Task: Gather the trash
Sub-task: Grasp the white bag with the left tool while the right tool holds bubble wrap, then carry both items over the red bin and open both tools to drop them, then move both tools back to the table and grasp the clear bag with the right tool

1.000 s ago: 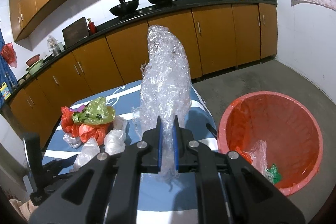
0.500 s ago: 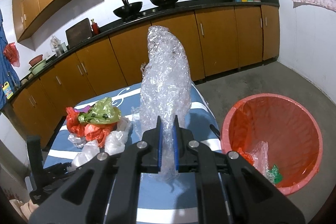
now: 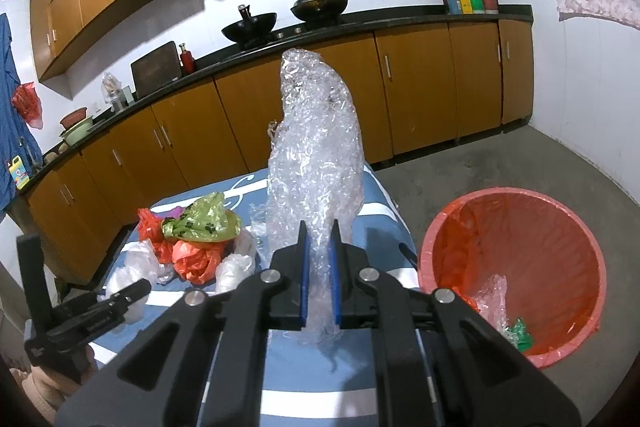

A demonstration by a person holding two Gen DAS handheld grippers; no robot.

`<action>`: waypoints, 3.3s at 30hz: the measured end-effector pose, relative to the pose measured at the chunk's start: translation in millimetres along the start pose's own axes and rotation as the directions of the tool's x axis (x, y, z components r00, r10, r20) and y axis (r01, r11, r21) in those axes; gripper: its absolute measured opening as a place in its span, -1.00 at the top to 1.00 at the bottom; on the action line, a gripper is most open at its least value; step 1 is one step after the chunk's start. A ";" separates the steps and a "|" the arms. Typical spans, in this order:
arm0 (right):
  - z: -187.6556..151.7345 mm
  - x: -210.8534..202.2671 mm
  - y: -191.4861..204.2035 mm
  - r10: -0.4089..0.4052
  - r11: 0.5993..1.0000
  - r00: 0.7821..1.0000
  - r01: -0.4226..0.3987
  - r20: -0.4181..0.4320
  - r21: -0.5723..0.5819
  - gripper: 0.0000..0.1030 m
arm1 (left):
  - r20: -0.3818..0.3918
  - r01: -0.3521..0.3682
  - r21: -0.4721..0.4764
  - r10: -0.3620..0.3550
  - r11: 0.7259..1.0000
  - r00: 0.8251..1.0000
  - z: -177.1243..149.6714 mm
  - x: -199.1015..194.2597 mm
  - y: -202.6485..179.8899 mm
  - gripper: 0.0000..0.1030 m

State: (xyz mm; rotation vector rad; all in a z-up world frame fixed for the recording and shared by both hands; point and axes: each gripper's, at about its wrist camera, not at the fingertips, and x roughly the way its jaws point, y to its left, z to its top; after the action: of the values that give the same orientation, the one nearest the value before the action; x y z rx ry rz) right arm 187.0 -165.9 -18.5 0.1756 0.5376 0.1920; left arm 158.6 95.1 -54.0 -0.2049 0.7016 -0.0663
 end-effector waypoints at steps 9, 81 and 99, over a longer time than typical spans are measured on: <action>2.5 -24.2 -23.6 -0.046 0.999 0.998 0.045 0.035 0.028 0.80 | 0.057 0.044 0.060 -0.048 0.997 0.997 15.8 -15.4 -35.6 0.12; -31.0 -25.2 -224.8 -0.357 0.911 0.934 0.352 -0.018 0.215 -0.45 | -0.105 0.260 0.339 -0.238 0.904 0.966 12.8 98.8 -250.4 -0.48; -18.5 18.7 -37.5 -0.093 0.994 0.996 0.092 -0.010 -0.052 -0.67 | 0.118 -0.232 0.094 0.221 0.968 0.968 3.3 11.5 -28.0 -0.78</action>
State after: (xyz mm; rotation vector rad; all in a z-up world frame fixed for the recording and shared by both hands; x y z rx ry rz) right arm 198.1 -195.8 -51.3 0.0995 0.5513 0.1166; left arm 169.7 66.8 -52.9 -0.0241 0.6093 0.1253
